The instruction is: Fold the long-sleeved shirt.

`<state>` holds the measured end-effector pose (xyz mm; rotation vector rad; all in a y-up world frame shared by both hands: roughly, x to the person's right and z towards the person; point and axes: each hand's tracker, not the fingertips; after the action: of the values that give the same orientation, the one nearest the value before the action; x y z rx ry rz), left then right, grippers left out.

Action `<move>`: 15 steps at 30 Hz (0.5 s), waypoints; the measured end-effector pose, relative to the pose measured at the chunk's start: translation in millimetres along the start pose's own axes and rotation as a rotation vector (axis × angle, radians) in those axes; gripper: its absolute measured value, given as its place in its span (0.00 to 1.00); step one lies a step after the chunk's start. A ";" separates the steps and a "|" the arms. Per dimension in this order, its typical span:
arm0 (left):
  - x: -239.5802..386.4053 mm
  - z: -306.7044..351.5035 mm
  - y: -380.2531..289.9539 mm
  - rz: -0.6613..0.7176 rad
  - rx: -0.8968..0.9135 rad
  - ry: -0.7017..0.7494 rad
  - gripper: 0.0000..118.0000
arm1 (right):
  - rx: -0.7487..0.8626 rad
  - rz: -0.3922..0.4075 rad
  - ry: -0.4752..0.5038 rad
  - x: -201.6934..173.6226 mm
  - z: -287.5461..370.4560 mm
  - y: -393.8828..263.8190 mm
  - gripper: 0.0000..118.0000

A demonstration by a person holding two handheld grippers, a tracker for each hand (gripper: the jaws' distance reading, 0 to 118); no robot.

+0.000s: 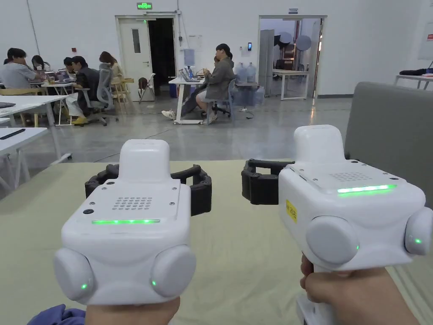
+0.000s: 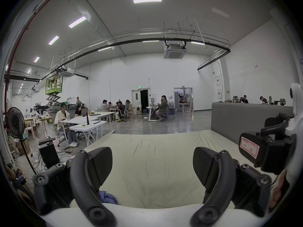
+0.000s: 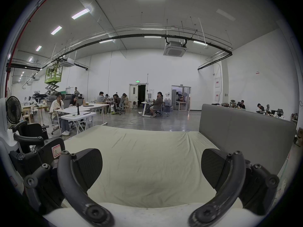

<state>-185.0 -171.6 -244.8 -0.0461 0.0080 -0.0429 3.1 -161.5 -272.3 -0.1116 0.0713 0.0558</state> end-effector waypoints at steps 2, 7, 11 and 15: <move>-1.0 2.1 1.0 0.006 0.014 0.000 0.87 | 0.000 0.000 -0.002 -0.1 -0.1 0.8 1.00; -2.4 2.1 3.2 0.006 0.014 0.002 0.87 | 0.005 0.001 -0.002 -0.4 1.1 1.5 1.00; -2.1 2.3 1.6 0.002 0.023 0.008 0.87 | 0.007 -0.005 -0.003 0.7 2.6 2.7 1.00; -1.7 2.0 0.7 0.004 0.014 0.002 0.87 | 0.009 -0.003 -0.006 1.2 3.4 3.9 1.00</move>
<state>-186.7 -170.8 -242.9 -0.0319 0.0101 -0.0394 4.3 -157.2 -269.4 -0.1029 0.0658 0.0524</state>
